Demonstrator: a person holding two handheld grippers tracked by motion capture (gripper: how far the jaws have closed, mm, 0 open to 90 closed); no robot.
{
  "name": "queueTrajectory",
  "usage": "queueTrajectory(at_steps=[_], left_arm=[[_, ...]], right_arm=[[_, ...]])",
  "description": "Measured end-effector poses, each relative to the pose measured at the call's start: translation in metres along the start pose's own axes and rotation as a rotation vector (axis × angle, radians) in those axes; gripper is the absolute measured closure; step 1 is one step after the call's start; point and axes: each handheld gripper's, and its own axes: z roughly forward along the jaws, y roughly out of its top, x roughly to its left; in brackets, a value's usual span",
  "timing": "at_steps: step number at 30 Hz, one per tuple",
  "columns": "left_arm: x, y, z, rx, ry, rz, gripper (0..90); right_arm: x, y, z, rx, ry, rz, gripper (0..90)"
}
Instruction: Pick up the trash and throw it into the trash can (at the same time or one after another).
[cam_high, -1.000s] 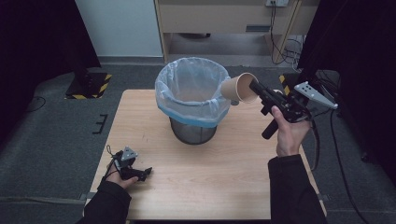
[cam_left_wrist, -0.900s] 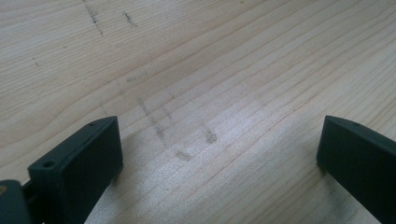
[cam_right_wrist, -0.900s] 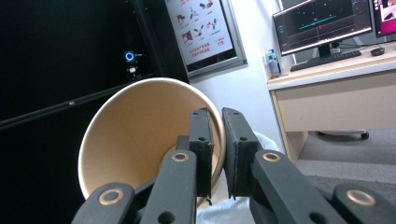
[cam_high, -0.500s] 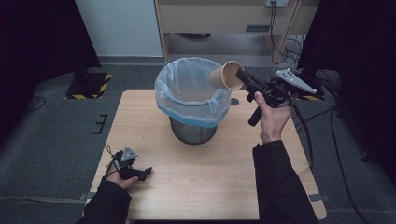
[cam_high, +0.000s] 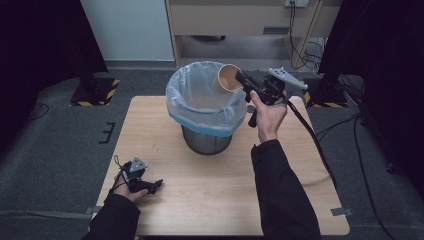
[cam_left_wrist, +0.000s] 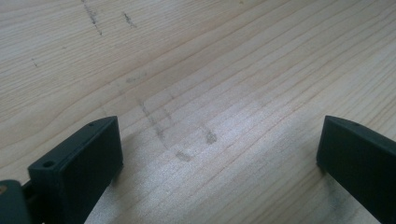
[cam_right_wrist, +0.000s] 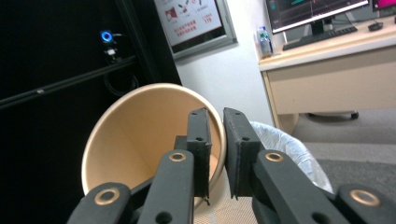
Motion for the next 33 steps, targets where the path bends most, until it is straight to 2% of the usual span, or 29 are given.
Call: queueTrajectory(at_steps=[3,5,6,7,10,13,14,15,16,17,19,21,23,24,25,27,33], left_arm=[[0.000,0.000,0.000,0.000,0.000,0.000,0.0],[0.000,0.000,0.000,0.001,-0.001,0.000,0.0],[0.000,0.000,0.000,0.000,-0.002,0.001,0.0],[0.000,0.000,0.000,0.000,-0.002,0.001,0.0],[0.000,0.000,0.000,0.000,-0.002,0.002,0.0],[0.000,0.000,0.000,0.001,-0.001,0.001,0.0],[0.000,0.000,0.000,0.001,-0.001,0.000,0.0],[0.000,0.000,0.000,0.003,-0.002,0.003,0.0],[0.000,0.000,0.000,0.003,-0.002,0.003,0.0],[0.000,0.000,0.000,0.004,-0.002,0.003,0.0],[0.000,0.000,0.000,0.004,-0.001,0.003,0.0],[0.000,0.000,0.000,0.004,-0.001,0.003,0.0],[0.000,0.000,0.000,0.003,0.000,0.002,0.0],[0.000,0.000,0.000,0.003,0.000,0.002,0.0],[0.000,0.000,0.000,0.003,0.001,0.001,0.0],[0.000,0.000,0.000,0.003,0.002,0.001,0.0],[-0.001,0.000,0.000,0.002,0.004,-0.002,0.0]], right_arm=[[-0.002,-0.008,0.016,0.037,-0.024,-0.005,71.0],[-0.004,-0.013,0.023,0.060,-0.032,-0.020,61.1],[-0.004,-0.015,0.024,0.078,-0.033,-0.029,59.4],[-0.004,-0.017,0.023,0.101,-0.034,-0.055,53.7],[-0.004,-0.016,0.018,0.113,-0.035,-0.074,48.2],[-0.004,-0.008,-0.003,0.104,-0.044,-0.113,36.9],[-0.004,-0.008,-0.003,0.104,-0.044,-0.113,36.9],[-0.007,-0.007,-0.017,0.067,-0.031,-0.079,34.8],[-0.007,-0.007,-0.017,0.067,-0.031,-0.079,34.8],[-0.013,-0.009,-0.031,0.068,-0.045,-0.081,32.6],[-0.016,-0.011,-0.036,0.070,-0.047,-0.083,31.3],[-0.025,-0.017,-0.052,0.080,-0.060,-0.076,29.4],[-0.038,-0.032,-0.071,0.105,-0.072,-0.063,27.9],[-0.038,-0.032,-0.071,0.105,-0.072,-0.063,27.9],[-0.047,-0.046,-0.084,0.127,-0.080,-0.053,27.2],[-0.050,-0.052,-0.088,0.140,-0.085,-0.052,26.9],[-0.076,-0.100,-0.119,0.287,-0.123,-0.050,24.6]])
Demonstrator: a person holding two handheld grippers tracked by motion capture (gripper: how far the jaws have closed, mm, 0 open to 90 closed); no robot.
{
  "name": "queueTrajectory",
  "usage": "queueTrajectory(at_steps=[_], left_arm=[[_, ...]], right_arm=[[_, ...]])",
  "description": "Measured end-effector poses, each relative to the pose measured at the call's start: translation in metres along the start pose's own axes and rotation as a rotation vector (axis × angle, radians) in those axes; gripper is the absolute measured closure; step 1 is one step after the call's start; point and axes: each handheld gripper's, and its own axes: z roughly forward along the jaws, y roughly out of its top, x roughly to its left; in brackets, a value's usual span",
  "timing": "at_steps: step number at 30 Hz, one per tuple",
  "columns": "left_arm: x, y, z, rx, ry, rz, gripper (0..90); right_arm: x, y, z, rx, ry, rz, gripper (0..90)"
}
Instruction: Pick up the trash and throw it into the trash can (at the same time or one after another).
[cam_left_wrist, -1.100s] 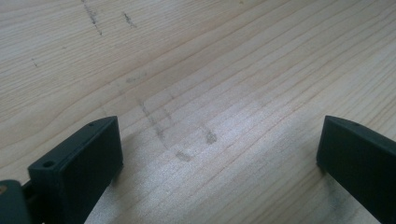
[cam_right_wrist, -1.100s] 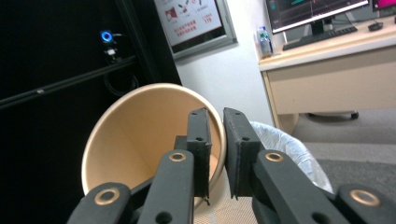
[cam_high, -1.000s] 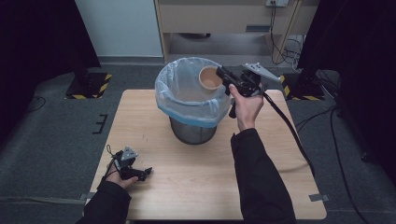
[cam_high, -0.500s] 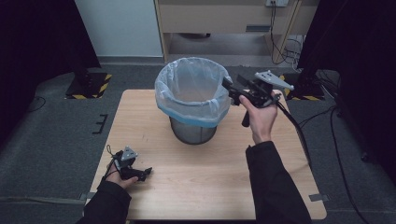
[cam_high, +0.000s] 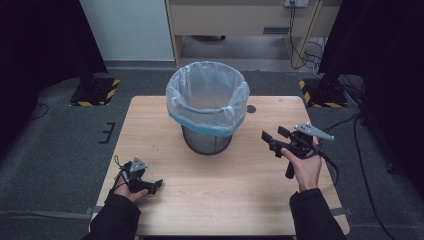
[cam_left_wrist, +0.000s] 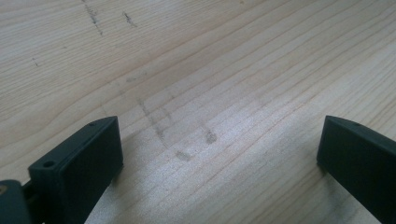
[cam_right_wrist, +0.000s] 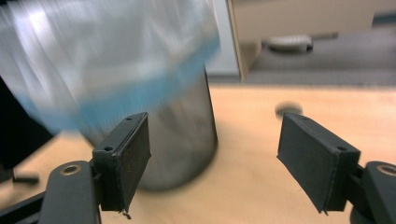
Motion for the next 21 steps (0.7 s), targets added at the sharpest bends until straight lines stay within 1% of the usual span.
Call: queueTrajectory(at_steps=[1,2,3,4,5,6,7,8,9,10,11,12,15,16,18,20,21], left_arm=[[0.000,0.000,0.000,0.000,0.000,0.000,0.0],[0.000,0.000,0.000,0.000,0.000,0.000,0.0],[0.000,0.000,0.000,0.000,0.000,0.000,0.0],[0.000,0.000,0.000,0.000,0.000,0.000,0.0],[0.000,0.000,0.000,0.000,0.000,0.000,0.0],[0.000,0.000,0.000,0.000,0.000,0.000,0.0],[0.000,0.000,0.000,0.000,0.000,-0.001,0.0],[0.000,0.000,0.000,0.000,0.000,-0.001,0.0],[0.000,0.000,0.000,0.000,0.000,-0.001,0.0],[0.000,0.000,0.000,0.000,0.000,0.000,0.0],[0.000,0.000,0.000,0.000,0.000,0.000,0.0],[0.000,0.000,0.000,0.000,0.000,-0.001,0.0],[0.000,0.000,0.000,0.000,0.000,-0.001,0.0],[0.000,0.000,0.000,0.000,0.000,-0.001,0.0],[0.000,0.000,0.000,0.000,-0.001,-0.001,0.0],[0.000,0.000,0.000,0.000,-0.001,-0.001,0.0],[0.000,0.000,0.000,0.000,-0.001,-0.001,0.0]], right_arm=[[-0.008,-0.016,-0.002,0.044,-0.003,0.004,24.4],[-0.011,-0.022,-0.003,0.056,-0.008,0.008,24.2],[-0.011,-0.022,-0.003,0.056,-0.008,0.008,24.2],[-0.014,-0.029,-0.005,0.071,-0.013,0.014,24.0],[-0.023,-0.046,-0.007,0.108,-0.025,0.015,23.6],[-0.023,-0.046,-0.007,0.108,-0.025,0.015,23.6],[-0.031,-0.060,-0.008,0.149,-0.041,0.015,23.0],[-0.033,-0.065,-0.008,0.170,-0.049,0.018,22.7],[-0.033,-0.065,-0.008,0.170,-0.049,0.018,22.7],[-0.042,-0.074,-0.007,0.246,-0.079,0.016,20.7],[-0.042,-0.074,-0.007,0.246,-0.079,0.016,20.7],[-0.044,-0.077,-0.007,0.259,-0.092,0.009,20.0],[-0.056,-0.087,-0.009,0.318,-0.154,-0.032,18.8],[-0.058,-0.089,-0.010,0.333,-0.165,-0.039,18.2],[-0.063,-0.093,-0.013,0.366,-0.191,-0.074,17.4],[-0.066,-0.096,-0.015,0.408,-0.206,-0.100,16.8],[-0.068,-0.097,-0.015,0.422,-0.212,-0.105,16.3]])
